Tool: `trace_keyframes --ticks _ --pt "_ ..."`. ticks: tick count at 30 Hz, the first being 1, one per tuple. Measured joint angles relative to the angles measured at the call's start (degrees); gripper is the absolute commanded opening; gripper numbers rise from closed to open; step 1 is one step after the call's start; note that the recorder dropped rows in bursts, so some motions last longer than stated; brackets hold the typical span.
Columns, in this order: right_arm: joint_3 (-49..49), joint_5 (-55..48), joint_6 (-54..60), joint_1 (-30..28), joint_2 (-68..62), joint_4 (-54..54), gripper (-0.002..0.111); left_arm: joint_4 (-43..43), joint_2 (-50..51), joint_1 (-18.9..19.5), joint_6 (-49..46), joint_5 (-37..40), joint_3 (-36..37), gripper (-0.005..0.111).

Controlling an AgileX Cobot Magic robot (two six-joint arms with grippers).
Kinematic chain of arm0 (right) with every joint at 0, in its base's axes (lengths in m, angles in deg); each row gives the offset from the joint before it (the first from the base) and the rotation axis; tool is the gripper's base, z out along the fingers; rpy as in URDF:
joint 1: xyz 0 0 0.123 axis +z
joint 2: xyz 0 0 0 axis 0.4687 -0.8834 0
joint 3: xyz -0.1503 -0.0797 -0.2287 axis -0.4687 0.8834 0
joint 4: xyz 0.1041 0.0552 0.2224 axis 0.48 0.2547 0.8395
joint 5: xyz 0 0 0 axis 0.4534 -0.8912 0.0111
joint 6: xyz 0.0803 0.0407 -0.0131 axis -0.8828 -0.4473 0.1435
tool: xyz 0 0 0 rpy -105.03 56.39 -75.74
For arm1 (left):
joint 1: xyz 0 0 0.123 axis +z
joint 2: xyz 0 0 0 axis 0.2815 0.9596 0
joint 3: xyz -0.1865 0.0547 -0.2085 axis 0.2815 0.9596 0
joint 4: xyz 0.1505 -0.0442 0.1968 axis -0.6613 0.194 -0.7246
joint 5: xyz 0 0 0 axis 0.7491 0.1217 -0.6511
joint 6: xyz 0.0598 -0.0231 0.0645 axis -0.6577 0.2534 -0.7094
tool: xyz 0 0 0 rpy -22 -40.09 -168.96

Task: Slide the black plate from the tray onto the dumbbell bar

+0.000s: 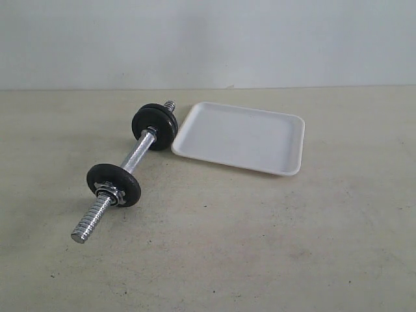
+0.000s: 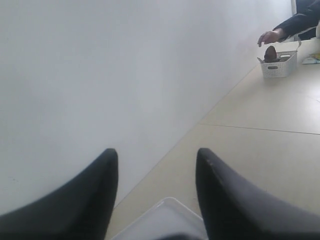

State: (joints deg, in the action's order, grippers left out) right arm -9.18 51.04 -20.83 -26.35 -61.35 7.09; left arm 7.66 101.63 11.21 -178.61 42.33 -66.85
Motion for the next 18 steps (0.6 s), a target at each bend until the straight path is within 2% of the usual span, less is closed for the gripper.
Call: trace_keyframes --ticks 2,8,15,18 --pt "0.1 -2.6 2.3 -1.1 0.0 2.4 0.001 0.0 0.0 0.0 0.0 0.0 0.0 0.045" --pt "0.1 -6.3 -2.9 -6.5 0.0 1.8 0.001 0.0 0.0 0.0 0.0 0.0 0.0 0.045" --pt "0.1 -6.3 -11.2 -6.8 0.0 -5.3 0.001 0.0 0.0 0.0 0.0 0.0 0.0 0.045" --pt "0.1 -6.2 -11.2 -6.8 0.0 -5.9 0.001 0.0 0.0 0.0 0.0 0.0 0.0 0.045"
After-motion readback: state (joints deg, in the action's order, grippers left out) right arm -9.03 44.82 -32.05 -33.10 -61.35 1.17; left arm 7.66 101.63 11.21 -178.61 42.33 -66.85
